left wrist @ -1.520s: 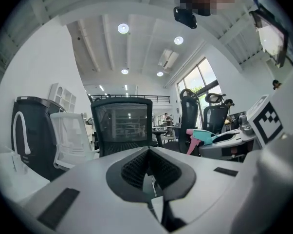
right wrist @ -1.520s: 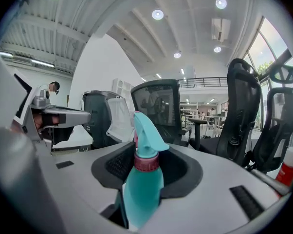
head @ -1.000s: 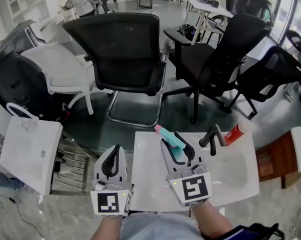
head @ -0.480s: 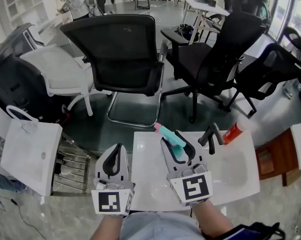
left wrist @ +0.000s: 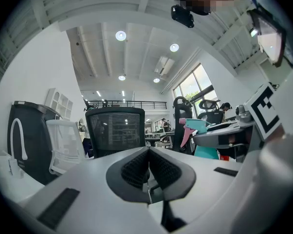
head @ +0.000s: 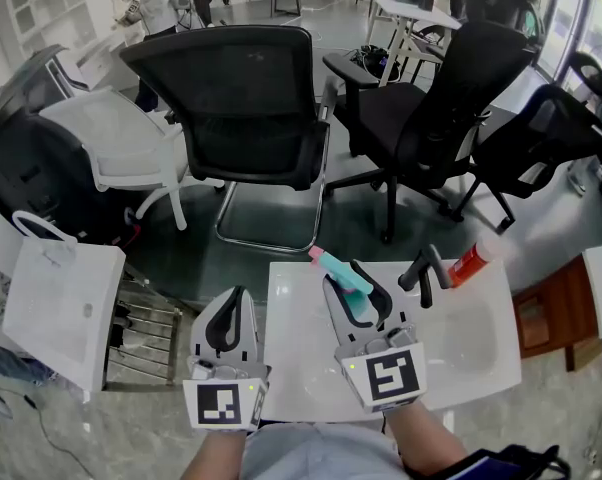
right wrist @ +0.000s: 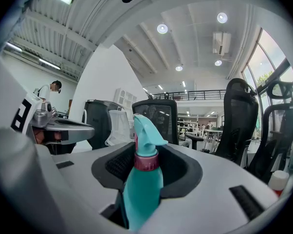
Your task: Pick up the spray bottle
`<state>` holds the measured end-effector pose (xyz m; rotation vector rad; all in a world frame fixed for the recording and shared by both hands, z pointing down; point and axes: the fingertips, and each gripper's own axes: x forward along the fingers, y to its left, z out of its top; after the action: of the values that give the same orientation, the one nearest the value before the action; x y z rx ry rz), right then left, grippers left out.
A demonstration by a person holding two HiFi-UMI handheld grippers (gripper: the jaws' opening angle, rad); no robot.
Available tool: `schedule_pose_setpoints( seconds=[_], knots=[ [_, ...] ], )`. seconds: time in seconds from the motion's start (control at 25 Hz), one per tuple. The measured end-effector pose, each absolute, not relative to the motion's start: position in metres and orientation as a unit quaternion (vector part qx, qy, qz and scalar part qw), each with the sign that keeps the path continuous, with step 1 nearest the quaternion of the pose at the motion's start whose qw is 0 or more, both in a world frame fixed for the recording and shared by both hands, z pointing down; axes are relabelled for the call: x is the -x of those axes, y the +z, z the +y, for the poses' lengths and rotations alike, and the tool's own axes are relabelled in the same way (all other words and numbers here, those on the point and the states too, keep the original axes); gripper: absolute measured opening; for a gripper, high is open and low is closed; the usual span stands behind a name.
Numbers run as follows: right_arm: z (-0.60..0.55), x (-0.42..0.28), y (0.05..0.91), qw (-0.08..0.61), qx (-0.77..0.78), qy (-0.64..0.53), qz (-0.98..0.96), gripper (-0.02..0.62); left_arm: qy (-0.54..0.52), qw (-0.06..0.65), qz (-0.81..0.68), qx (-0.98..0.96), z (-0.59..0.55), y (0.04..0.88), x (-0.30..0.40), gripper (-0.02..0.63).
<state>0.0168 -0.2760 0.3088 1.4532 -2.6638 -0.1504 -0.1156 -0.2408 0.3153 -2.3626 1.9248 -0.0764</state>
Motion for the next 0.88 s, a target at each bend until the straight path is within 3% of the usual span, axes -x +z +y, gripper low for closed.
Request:
schedule_pose_setpoints(
  seconds=[0.88],
  knots=[
    [-0.2737,-0.0168,0.3087,0.046,-0.482,-0.048,-0.874,0.160,-0.027,0.044,0.627,0.777,-0.2387,0.3172,0.1163,0.018]
  ],
)
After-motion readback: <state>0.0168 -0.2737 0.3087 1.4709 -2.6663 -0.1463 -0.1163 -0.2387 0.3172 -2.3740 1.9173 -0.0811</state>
